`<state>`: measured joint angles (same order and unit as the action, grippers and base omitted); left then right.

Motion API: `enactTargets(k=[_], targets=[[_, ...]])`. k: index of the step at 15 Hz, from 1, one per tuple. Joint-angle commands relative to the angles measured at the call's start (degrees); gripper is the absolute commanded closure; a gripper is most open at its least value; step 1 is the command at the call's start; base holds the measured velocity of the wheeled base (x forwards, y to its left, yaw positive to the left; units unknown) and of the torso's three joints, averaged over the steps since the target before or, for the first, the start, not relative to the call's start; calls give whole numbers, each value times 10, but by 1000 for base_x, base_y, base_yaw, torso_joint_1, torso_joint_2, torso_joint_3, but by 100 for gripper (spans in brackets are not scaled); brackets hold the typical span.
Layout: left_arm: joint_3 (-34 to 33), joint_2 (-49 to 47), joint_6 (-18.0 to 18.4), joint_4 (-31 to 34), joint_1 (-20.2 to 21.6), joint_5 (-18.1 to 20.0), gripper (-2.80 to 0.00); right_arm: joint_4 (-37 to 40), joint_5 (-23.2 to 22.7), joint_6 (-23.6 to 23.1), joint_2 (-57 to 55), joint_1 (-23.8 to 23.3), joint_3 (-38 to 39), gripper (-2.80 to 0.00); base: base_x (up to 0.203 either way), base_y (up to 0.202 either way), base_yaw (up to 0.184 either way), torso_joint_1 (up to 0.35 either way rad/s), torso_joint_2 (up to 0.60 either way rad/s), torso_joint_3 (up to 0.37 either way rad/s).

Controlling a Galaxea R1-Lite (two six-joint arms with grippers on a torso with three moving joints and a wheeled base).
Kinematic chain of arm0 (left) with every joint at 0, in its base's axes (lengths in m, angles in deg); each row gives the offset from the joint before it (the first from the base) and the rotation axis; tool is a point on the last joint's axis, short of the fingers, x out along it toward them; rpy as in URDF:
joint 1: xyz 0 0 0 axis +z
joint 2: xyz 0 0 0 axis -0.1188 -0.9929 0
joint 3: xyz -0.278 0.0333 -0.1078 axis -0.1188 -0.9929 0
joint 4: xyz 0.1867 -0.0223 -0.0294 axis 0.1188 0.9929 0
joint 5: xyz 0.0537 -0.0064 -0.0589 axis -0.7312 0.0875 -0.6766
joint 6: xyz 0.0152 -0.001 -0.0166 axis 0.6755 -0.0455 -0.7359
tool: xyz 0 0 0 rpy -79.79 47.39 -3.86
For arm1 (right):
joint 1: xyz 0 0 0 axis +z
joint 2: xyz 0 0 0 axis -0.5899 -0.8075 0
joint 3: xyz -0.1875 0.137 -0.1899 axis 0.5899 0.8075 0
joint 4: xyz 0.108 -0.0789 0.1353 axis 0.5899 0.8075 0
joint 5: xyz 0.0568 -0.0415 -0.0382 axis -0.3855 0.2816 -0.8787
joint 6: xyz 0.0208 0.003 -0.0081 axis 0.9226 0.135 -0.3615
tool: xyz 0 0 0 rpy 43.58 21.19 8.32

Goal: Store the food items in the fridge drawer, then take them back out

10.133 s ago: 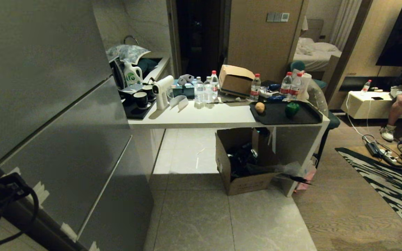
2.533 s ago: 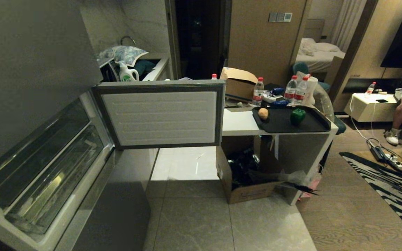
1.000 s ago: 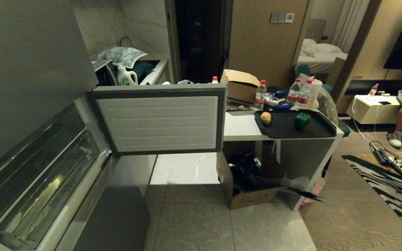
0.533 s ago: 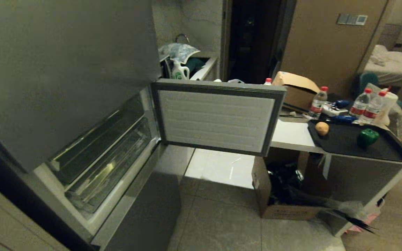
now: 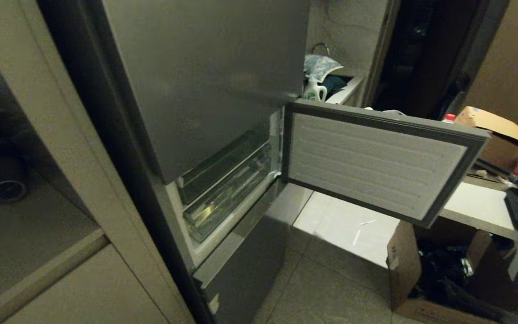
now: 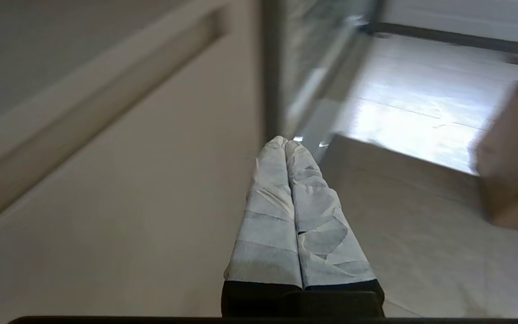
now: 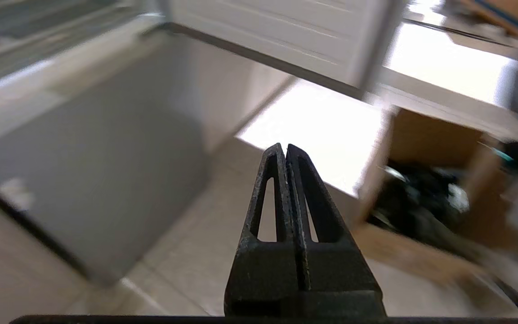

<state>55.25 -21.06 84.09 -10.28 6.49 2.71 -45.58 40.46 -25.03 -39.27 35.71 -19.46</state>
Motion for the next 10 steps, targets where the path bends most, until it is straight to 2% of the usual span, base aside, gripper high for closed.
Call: enactTargets(k=[1, 10], targets=[[0, -1, 0, 0, 0, -1, 0, 0, 0, 0, 0, 0, 0, 0, 4, -6, 170, 3, 5, 0], [0, -1, 0, 0, 0, 0, 0, 0, 0, 0, 0, 0, 0, 0, 1, -8, 166, 1, 2, 3]])
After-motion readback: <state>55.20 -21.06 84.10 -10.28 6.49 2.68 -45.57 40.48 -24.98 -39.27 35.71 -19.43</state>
